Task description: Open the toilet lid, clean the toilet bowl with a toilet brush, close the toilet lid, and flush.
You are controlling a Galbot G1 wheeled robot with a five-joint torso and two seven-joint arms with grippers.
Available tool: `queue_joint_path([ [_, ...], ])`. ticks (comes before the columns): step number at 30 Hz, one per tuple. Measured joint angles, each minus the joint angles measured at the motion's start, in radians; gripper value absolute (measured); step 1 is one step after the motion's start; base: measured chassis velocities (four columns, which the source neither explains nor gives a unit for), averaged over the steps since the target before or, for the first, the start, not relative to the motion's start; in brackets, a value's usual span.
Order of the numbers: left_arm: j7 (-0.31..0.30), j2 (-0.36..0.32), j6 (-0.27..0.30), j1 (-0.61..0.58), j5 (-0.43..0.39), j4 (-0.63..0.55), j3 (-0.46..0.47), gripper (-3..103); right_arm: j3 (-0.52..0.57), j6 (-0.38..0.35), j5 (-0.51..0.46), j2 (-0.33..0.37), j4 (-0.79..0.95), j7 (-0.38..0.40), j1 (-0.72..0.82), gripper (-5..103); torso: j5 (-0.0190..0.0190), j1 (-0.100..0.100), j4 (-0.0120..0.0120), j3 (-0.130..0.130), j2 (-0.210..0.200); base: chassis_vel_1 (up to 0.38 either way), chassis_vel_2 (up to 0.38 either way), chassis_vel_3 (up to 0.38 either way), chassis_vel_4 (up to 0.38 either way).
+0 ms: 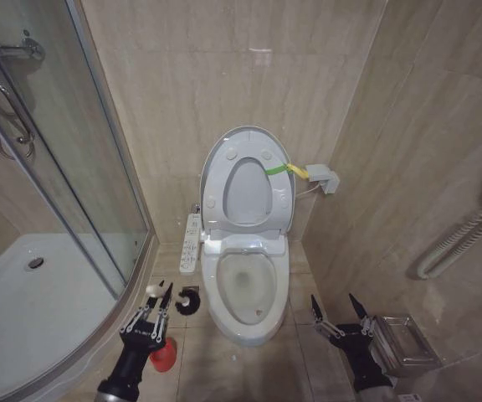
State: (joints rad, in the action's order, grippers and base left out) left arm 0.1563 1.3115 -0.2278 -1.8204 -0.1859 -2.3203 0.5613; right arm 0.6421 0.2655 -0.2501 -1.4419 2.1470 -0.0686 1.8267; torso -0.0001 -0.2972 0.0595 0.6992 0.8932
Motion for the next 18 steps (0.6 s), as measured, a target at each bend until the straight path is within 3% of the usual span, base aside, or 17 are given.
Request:
queue_joint_path([
  [11, 0.092, -0.081, 0.024, 0.137, -0.113, 0.103, 0.008, 19, 0.000, 0.000, 0.000, 0.000, 0.000, 0.000, 0.000, 100, -0.0003, 0.000, -0.0001, 0.000, 0.000, 0.000, 0.000, 0.000, 0.000],
  [18, 0.149, -0.208, 0.020, 0.270, -0.215, 0.194, 0.021, 19, 0.000, 0.000, 0.000, 0.000, 0.000, 0.000, 0.000, 100, -0.0002, 0.000, 0.0001, 0.000, 0.000, 0.000, 0.000, 0.000, 0.000],
])
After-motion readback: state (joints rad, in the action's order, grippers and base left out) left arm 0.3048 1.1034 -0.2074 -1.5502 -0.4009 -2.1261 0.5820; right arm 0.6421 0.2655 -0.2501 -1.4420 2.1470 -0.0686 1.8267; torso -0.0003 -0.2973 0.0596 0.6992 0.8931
